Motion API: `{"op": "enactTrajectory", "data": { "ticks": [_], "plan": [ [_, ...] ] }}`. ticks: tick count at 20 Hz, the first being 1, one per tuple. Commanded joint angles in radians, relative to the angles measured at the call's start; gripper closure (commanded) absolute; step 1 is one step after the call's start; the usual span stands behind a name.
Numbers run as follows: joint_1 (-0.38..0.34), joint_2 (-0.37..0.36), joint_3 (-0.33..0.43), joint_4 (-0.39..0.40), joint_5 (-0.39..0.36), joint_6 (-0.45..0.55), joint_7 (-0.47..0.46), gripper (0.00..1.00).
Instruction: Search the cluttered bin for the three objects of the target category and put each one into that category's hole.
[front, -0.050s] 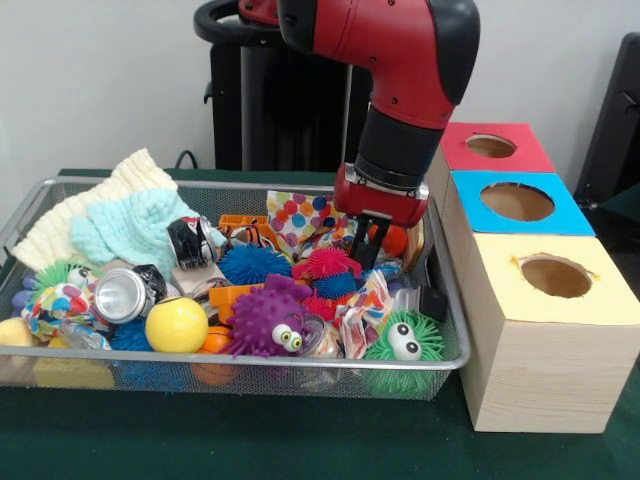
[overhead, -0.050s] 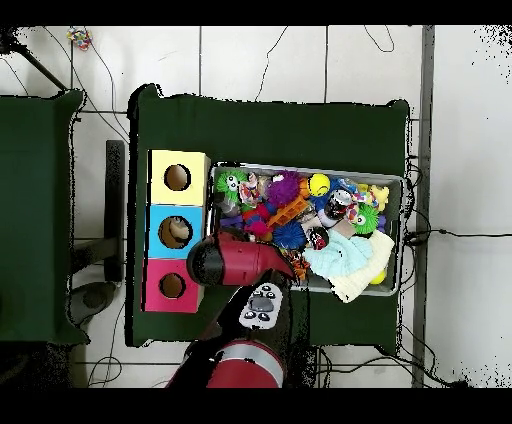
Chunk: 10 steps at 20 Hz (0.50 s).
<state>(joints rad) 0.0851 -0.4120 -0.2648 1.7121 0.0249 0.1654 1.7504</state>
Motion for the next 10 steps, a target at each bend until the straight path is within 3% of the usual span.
{"op": "enactTrajectory", "data": {
  "ticks": [1,7,10],
  "plan": [
    [-0.028,0.059,0.101,0.010,-0.017,-0.043,0.138,1.00],
    [-0.033,0.042,0.110,0.015,-0.027,-0.035,0.123,1.00],
    [-0.033,-0.034,0.116,0.051,-0.029,0.007,0.113,1.00]
  ]
}}
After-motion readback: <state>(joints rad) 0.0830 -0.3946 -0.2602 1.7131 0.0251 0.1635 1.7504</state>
